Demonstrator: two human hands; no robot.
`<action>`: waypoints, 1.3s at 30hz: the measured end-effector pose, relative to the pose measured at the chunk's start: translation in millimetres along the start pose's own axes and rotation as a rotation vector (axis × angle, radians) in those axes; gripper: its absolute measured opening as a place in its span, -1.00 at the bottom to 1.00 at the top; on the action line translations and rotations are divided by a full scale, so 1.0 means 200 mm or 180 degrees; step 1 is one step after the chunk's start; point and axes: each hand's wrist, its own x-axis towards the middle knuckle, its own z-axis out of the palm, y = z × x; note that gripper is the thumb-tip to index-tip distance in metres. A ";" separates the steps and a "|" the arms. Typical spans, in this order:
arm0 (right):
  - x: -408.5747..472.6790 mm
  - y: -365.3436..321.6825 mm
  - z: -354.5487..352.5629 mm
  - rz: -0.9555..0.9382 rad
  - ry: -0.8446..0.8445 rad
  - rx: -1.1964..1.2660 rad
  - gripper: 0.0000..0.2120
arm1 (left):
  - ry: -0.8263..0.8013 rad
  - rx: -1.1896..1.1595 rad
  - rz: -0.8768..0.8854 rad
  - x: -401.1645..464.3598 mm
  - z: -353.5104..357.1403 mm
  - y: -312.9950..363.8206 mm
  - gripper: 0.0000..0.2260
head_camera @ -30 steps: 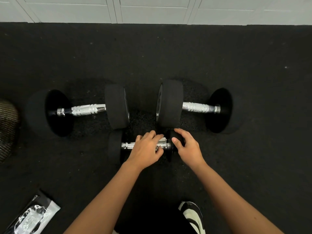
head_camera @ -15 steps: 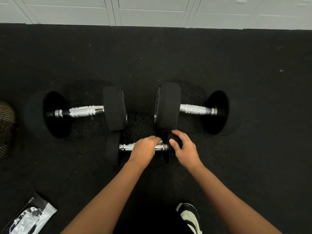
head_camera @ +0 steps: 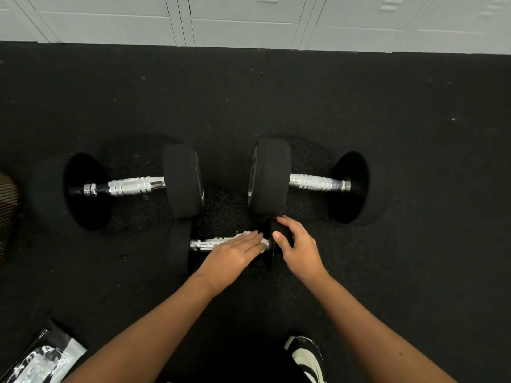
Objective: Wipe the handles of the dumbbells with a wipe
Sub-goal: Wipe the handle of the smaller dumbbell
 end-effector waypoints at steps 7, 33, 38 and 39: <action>0.00 0.00 0.00 -0.0035 -0.0002 0.0002 -0.62 | 0.0102 0.0063 -0.0048 0.01 0.03 0.03 -0.45; -0.01 0.01 0.00 0.0000 0.0035 0.0080 -0.63 | 0.0142 0.0196 0.0009 -0.02 0.01 -0.02 -0.45; -0.01 0.01 0.01 -0.0006 0.0047 0.0072 -0.63 | 0.0141 0.0217 0.0288 -0.03 0.04 0.03 -0.50; -0.01 0.01 0.01 -0.0004 0.0042 0.0075 -0.62 | 0.0120 0.0252 0.0361 -0.05 0.04 0.02 -0.50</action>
